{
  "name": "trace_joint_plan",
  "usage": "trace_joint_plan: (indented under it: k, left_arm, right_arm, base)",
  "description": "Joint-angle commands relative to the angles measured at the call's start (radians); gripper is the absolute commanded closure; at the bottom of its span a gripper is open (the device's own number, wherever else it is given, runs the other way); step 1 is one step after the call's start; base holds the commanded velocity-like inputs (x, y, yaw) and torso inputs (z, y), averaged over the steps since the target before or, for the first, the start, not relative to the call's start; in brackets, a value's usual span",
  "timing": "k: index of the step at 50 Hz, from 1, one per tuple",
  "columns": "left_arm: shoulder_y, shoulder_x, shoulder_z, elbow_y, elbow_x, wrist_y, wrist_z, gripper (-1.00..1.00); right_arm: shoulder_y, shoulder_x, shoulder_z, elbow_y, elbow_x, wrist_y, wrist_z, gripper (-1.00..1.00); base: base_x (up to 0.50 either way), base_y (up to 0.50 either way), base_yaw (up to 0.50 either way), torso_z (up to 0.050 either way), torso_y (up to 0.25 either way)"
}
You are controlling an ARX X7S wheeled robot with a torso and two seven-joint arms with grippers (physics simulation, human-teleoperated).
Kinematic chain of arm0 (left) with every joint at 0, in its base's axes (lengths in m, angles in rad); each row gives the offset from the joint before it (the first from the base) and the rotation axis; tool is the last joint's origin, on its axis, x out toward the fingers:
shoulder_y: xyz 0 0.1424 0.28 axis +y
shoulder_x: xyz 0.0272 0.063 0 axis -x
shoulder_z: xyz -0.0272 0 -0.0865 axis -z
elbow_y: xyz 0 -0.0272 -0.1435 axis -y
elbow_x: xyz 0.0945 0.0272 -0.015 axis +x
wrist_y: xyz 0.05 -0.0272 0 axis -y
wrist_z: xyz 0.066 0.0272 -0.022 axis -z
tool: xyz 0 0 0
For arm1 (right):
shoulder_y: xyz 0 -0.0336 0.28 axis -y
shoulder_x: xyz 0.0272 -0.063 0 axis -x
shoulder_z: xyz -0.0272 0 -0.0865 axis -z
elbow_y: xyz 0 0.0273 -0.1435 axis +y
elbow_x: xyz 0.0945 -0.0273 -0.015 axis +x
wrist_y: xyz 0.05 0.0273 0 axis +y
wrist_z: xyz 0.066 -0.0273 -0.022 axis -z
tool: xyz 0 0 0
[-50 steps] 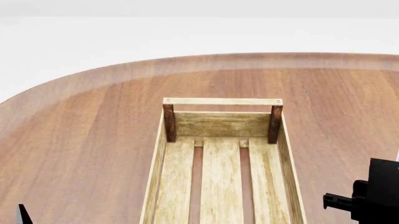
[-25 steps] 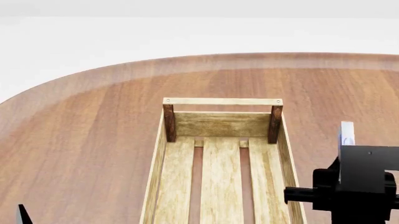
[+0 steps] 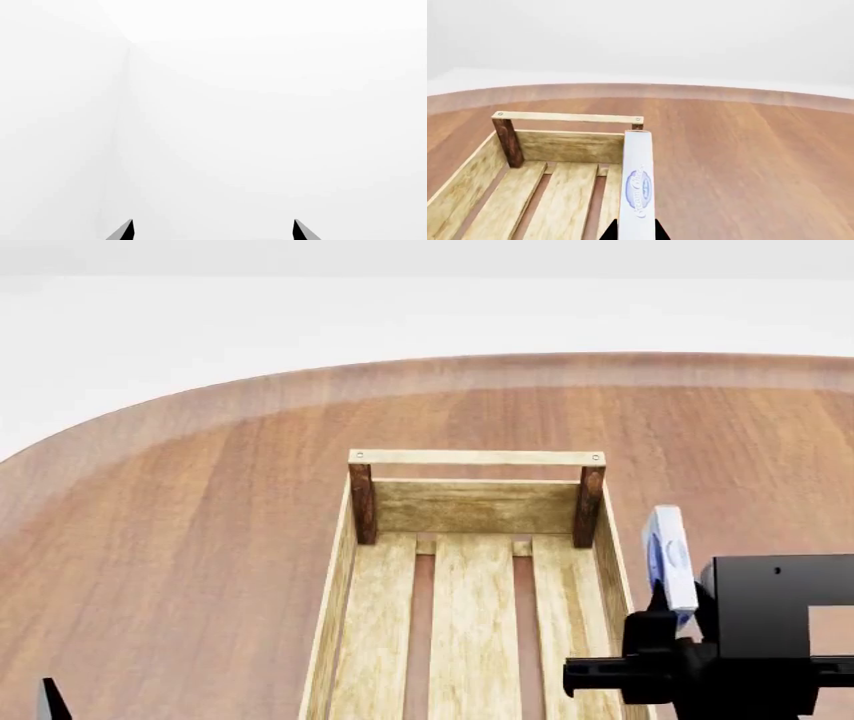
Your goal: Pick up the cream cheese and put it in the tray.
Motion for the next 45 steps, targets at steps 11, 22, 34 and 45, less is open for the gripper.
trace_joint_plan:
  k: [11,22,34,45]
  left_arm:
    - [-0.003,-0.001,0.004,-0.002,0.0,-0.003,-0.003,-1.0]
    - [-0.003,-0.001,0.006,-0.004,0.005,-0.004,-0.006,-1.0]
    - [0.0,-0.004,0.002,0.003,0.008,-0.004,-0.012,-1.0]
    - [0.001,-0.005,0.004,0.008,0.009,-0.011,-0.014,-1.0]
  right_arm:
    - [0.033,0.008,-0.008,-0.028,0.066,0.043,-0.078,1.0]
    - [0.117,-0.011,-0.064,-0.028,0.064,0.111,-0.05,1.0]
    - [0.222,-0.051,-0.162,0.004,0.015,0.18,-0.02,1.0]
    - [0.276,-0.077,-0.202,0.066,-0.007,0.201,-0.022,1.0]
  base:
    - [0.0,0.0,0.0,0.0,0.001]
    - [0.0,0.0,0.0,0.0,0.001]
    - [0.0,0.0,0.0,0.0,0.0]
    - [0.0,0.0,0.0,0.0,0.001]
